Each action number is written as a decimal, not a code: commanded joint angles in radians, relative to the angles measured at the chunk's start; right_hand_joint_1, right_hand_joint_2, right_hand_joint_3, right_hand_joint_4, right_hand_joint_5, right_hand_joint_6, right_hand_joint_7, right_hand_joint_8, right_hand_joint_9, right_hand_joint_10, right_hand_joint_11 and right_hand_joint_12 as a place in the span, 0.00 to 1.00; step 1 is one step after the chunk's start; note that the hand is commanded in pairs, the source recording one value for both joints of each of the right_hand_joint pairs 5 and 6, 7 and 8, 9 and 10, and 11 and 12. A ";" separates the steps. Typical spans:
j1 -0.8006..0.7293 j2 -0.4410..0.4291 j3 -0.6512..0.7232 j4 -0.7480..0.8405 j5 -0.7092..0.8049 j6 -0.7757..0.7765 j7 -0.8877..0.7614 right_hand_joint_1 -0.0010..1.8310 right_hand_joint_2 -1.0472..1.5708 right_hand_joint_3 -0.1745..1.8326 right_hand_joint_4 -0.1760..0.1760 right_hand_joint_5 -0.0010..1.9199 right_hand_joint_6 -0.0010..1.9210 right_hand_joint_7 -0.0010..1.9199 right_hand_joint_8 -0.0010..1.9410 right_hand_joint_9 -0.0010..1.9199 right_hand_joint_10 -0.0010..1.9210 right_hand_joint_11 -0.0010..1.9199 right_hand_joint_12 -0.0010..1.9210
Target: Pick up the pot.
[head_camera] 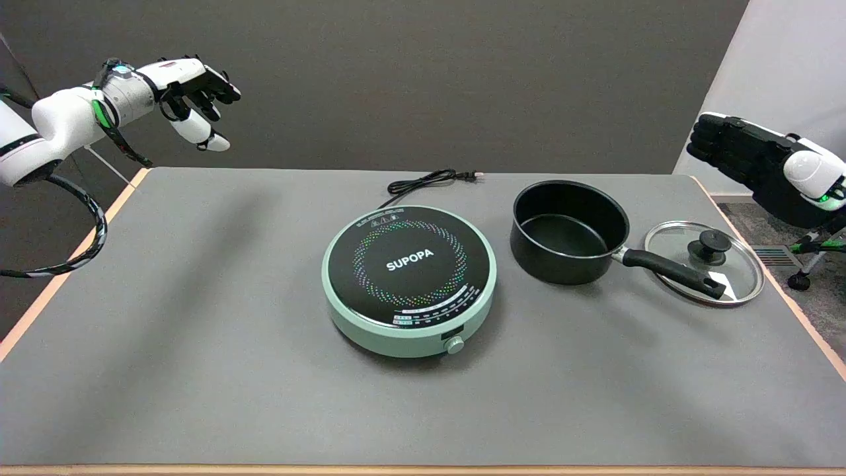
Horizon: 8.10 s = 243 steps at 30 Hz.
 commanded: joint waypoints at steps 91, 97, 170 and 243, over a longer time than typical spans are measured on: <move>-0.296 -0.181 -0.603 0.915 -1.413 1.749 0.004 0.71 0.22 0.38 0.00 0.11 0.11 0.11 0.11 0.11 0.11 0.11 0.11; -0.269 -0.164 -0.603 0.915 -1.248 1.767 -0.175 0.71 0.22 0.36 0.00 0.12 0.12 0.12 0.12 0.12 0.12 0.12 0.12; 0.123 -0.281 -0.816 0.844 -0.612 2.096 -0.749 0.68 0.30 0.54 0.00 0.12 0.12 0.12 0.12 0.12 0.12 0.12 0.12; 0.100 -0.228 -0.877 0.882 -0.425 2.078 -0.817 0.64 0.26 0.73 0.38 0.22 0.22 0.22 0.22 0.22 0.22 0.22 0.22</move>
